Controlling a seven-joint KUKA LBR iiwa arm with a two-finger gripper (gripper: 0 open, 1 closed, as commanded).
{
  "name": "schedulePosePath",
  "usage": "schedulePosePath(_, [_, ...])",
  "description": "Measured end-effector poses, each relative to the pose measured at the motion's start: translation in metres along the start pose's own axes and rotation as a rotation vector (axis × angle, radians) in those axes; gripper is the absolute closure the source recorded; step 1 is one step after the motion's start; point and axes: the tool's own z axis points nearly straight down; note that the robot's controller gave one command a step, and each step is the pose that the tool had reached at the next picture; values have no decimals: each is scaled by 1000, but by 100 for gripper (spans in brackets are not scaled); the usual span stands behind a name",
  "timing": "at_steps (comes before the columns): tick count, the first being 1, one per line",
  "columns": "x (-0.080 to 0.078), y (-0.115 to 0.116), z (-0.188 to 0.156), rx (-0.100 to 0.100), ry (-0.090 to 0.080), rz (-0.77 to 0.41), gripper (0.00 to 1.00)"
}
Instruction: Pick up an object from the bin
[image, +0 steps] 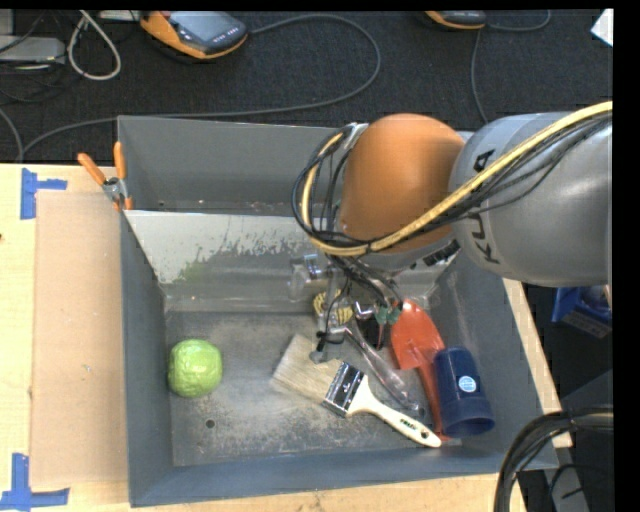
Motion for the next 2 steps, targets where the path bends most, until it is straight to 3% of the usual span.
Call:
schedulePosePath(1, [-26, 39, 7, -1, -1, -194, 0])
schedulePosePath(2, [60, 32, 57, -1, 10, -108, 0])
